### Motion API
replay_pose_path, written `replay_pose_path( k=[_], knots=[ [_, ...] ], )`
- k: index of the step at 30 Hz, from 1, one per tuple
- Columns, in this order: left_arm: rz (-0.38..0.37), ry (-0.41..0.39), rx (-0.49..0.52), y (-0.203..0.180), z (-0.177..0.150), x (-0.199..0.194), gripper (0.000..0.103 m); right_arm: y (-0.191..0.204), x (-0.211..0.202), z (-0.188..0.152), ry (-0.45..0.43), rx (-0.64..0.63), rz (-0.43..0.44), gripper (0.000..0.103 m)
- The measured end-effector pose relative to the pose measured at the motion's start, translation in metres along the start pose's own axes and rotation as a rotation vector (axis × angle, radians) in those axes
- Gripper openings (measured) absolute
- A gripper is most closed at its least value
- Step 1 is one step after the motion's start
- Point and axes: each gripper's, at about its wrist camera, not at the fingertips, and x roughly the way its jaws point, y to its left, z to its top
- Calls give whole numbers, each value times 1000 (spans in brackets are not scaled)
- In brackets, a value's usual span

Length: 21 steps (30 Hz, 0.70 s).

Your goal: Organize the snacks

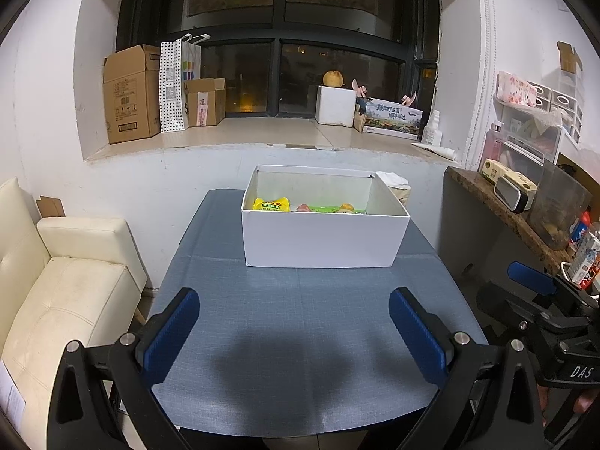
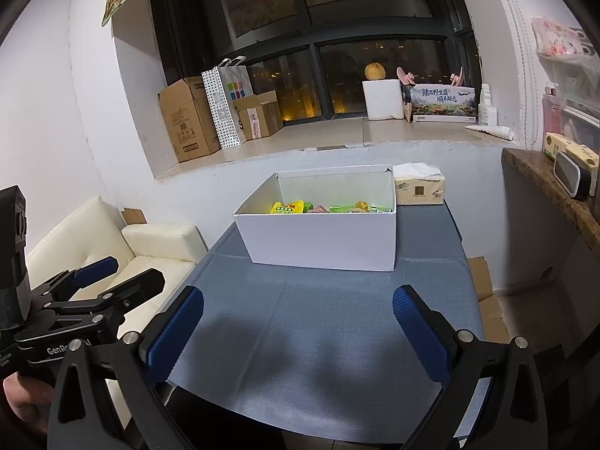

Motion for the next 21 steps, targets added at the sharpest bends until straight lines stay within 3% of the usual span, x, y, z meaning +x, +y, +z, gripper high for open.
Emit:
replay_pose_path(
  k=[21],
  knots=[
    [-20, -8, -1, -3, -2, -4, 103, 1, -3, 0, -2, -6, 7, 103]
  ],
)
